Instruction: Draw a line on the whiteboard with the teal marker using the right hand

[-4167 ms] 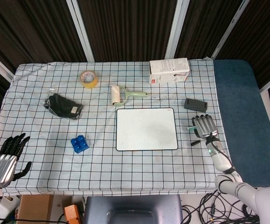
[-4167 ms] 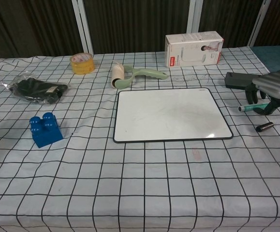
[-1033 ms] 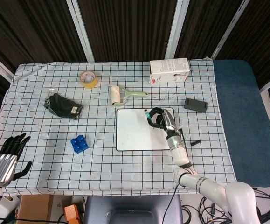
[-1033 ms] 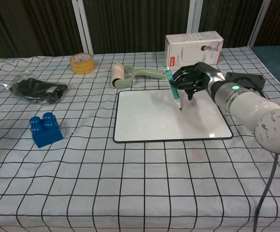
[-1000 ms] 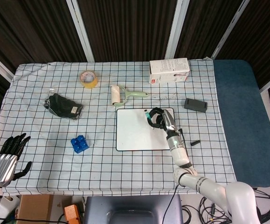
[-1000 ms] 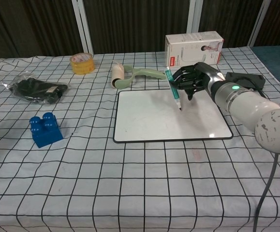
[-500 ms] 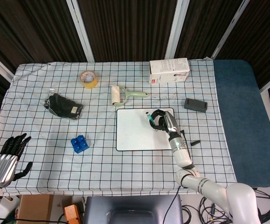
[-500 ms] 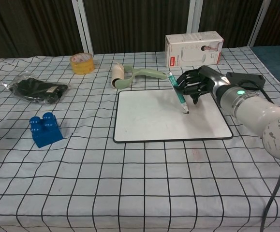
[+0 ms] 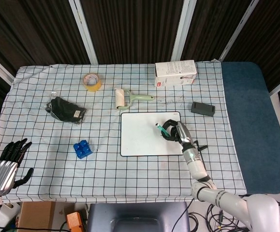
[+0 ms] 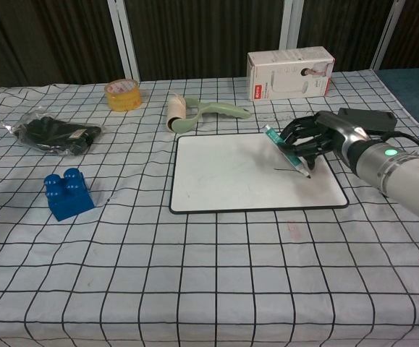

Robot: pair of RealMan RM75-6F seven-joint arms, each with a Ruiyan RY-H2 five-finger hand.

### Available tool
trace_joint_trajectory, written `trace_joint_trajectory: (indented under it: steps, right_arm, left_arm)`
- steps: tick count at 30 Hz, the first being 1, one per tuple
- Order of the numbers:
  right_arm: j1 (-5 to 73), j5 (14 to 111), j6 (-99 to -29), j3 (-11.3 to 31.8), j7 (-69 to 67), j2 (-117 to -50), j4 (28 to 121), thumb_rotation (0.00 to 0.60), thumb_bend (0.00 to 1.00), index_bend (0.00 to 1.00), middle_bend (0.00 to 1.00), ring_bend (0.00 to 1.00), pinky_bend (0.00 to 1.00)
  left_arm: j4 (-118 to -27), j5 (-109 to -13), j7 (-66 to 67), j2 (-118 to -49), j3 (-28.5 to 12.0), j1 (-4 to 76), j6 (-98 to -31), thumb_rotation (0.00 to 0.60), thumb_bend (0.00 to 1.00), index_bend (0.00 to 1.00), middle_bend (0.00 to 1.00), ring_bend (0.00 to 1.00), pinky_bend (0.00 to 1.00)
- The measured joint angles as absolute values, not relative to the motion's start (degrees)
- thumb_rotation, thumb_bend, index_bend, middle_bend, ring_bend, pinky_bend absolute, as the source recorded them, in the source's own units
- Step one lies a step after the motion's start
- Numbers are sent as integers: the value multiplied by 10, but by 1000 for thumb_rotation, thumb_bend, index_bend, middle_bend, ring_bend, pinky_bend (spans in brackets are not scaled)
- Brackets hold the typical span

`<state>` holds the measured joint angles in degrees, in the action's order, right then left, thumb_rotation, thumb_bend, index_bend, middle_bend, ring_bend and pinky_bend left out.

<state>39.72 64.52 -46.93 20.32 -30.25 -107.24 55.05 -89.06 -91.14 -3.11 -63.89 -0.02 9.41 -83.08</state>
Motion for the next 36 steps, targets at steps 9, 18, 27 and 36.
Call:
trace_joint_trajectory:
  steps: [9, 18, 27, 36]
  right_arm:
    - [369, 658, -498, 206, -315, -1027, 638, 600, 444, 1000, 805, 771, 727]
    - [395, 639, -500, 236, -299, -1048, 598, 600, 443, 1000, 805, 771, 727]
    - [432, 631, -488, 243, -291, -1110, 502, 600, 443, 1000, 805, 771, 727]
    - [440, 646, -489, 232, -289, -1134, 475, 600, 444, 1000, 805, 771, 726]
  left_arm:
    - [-891, -913, -33, -638, 0, 92, -836, 600, 401, 0, 0, 0, 0]
    - [-890, -908, -34, -638, -2, 93, -832, 600, 402, 0, 0, 0, 0]
    - [-889, -907, -39, -636, -2, 95, -829, 600, 402, 0, 0, 0, 0]
    - [-889, -910, -40, -636, -1, 94, -831, 600, 402, 0, 0, 0, 0]
